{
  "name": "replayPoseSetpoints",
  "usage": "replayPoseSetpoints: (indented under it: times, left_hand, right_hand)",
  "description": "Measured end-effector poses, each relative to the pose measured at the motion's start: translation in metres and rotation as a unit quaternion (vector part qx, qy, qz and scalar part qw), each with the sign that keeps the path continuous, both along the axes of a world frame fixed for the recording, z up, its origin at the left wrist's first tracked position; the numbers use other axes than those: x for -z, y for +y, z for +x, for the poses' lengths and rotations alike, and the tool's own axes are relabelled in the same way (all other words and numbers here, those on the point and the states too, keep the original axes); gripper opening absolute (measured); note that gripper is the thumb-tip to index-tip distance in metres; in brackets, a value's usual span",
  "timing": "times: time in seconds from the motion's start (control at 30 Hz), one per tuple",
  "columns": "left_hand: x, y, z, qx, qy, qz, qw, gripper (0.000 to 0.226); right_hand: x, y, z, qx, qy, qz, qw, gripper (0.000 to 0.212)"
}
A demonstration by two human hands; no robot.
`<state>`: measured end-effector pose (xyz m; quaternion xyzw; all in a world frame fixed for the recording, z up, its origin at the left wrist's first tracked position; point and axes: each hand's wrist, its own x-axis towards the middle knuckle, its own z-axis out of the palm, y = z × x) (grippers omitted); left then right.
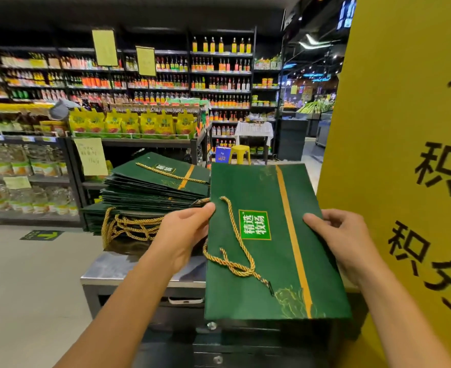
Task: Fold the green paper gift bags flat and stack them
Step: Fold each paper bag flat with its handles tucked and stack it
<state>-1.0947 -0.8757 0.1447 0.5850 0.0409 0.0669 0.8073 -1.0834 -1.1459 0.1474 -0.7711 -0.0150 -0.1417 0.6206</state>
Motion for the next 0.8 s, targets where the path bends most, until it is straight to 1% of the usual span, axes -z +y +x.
replayPoseSetpoints:
  times: [0.1, 0.13, 0.2, 0.27, 0.3, 0.37, 0.43, 0.5, 0.57, 0.6, 0.63, 0.67, 0.7, 0.77, 0.8]
  left_hand:
    - [-0.019, 0.001, 0.003, -0.029, -0.063, 0.086, 0.994, 0.02]
    - [-0.027, 0.0, 0.003, -0.04, -0.082, 0.106, 0.99, 0.017]
    - [-0.041, 0.0, 0.001, -0.072, -0.114, 0.138, 0.981, 0.021]
    - [-0.053, -0.003, 0.0, -0.085, -0.143, 0.147, 0.975, 0.016]
    - [-0.058, -0.004, -0.002, -0.085, -0.159, 0.148, 0.972, 0.015]
    - [-0.065, -0.008, -0.005, -0.078, -0.178, 0.142, 0.97, 0.014]
    - [-0.066, -0.009, -0.008, -0.061, -0.181, 0.133, 0.972, 0.011]
    - [-0.062, -0.008, -0.008, -0.033, -0.172, 0.136, 0.975, 0.009]
    - [-0.054, -0.005, -0.006, 0.007, -0.157, 0.134, 0.978, 0.009]
    - [-0.049, -0.004, -0.006, 0.029, -0.144, 0.129, 0.981, 0.013]
    - [-0.042, -0.002, -0.005, 0.049, -0.128, 0.123, 0.983, 0.019]
    - [-0.037, 0.0, -0.004, 0.068, -0.109, 0.115, 0.985, 0.027]
    - [-0.03, 0.002, -0.002, 0.083, -0.088, 0.107, 0.987, 0.036]
    - [-0.019, 0.005, 0.001, 0.107, -0.047, 0.095, 0.989, 0.045]
    - [-0.015, 0.004, 0.002, 0.114, -0.027, 0.092, 0.989, 0.047]
  right_hand:
    - [-0.018, -0.001, 0.001, 0.011, -0.047, 0.01, 0.999, 0.02]
    - [-0.025, -0.001, 0.0, 0.016, -0.072, 0.012, 0.997, 0.017]
    - [-0.039, -0.002, -0.003, 0.039, -0.13, 0.005, 0.991, 0.012]
    - [-0.05, -0.003, -0.005, 0.05, -0.182, 0.008, 0.982, 0.01]
    - [-0.053, -0.004, -0.005, 0.056, -0.205, 0.008, 0.977, 0.016]
    - [-0.055, -0.006, -0.004, 0.07, -0.228, 0.015, 0.971, 0.021]
    - [-0.055, -0.009, -0.003, 0.078, -0.242, 0.034, 0.967, 0.02]
    - [-0.052, -0.013, -0.001, 0.067, -0.223, 0.085, 0.969, 0.025]
    - [-0.045, -0.018, 0.002, 0.012, -0.182, 0.184, 0.966, 0.033]
    - [-0.042, -0.019, 0.003, -0.017, -0.158, 0.228, 0.961, 0.033]
    - [-0.038, -0.02, 0.005, -0.036, -0.131, 0.243, 0.96, 0.032]
    - [-0.035, -0.021, 0.004, -0.04, -0.097, 0.227, 0.968, 0.029]
    - [-0.031, -0.022, 0.004, -0.031, -0.056, 0.191, 0.98, 0.025]
    - [-0.018, -0.026, 0.007, -0.017, 0.017, 0.09, 0.996, 0.014]
    - [-0.009, -0.029, 0.009, -0.029, 0.038, 0.045, 0.998, 0.012]
